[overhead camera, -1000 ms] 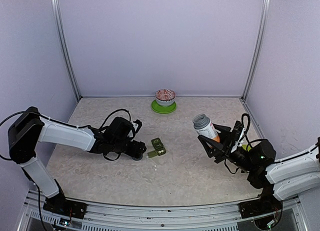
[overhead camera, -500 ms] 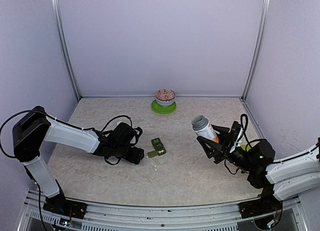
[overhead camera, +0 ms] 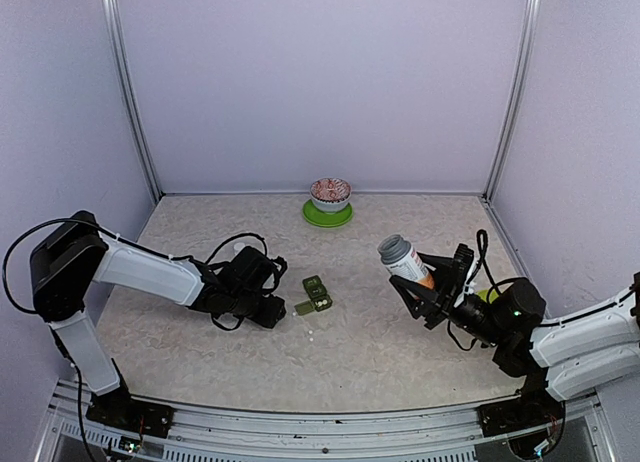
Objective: Sort the pills into containers
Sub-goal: Pick up the lid of the pill bottle from the center of the board, then close the lid of the pill bottle.
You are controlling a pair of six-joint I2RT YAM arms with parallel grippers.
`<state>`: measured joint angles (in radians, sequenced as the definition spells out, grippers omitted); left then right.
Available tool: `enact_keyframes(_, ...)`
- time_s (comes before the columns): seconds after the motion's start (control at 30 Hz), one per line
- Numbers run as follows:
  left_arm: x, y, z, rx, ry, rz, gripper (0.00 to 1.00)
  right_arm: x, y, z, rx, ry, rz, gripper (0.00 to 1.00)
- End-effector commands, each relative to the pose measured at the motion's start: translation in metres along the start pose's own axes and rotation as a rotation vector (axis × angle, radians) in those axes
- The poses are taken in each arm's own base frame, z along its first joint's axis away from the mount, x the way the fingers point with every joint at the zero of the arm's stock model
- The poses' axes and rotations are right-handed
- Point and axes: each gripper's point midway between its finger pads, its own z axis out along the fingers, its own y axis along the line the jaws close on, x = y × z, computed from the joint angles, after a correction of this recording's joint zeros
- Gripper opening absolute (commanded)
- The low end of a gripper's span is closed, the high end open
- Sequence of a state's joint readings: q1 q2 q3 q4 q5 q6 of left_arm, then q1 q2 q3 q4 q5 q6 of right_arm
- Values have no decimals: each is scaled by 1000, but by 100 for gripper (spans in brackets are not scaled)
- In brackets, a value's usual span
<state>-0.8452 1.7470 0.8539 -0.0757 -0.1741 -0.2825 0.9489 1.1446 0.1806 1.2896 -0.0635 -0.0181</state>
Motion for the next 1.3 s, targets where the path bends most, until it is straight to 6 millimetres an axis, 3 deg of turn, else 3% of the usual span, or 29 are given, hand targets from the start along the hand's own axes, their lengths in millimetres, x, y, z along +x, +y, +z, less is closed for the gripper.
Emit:
enact_keyframes(0.0,-7,-8,1,20,-8,17,45,-12,1,6,2,-37,-14,41)
enact_keyframes(0.1,-11,-10,-3,32,-18,17,38,-12,1,6,1,-34,-16,41)
enact_keyframes(0.33,-38,-22,-31,102,-95,14,37,-7,8,8,-41,-16,-34,41)
enact_keyframes(0.53,-85,-42,-84,233,-244,16,37,-6,18,11,-99,-12,-40,41)
enact_keyframes(0.77,-127,-81,-148,480,-389,40,38,-5,25,12,-140,-6,-39,41)
enact_keyframes(1.0,-144,-115,-185,667,-456,55,38,-5,28,16,-162,1,-38,41)
enact_keyframes(1.27,-152,-146,-211,842,-511,70,38,-3,30,17,-170,7,-34,41)
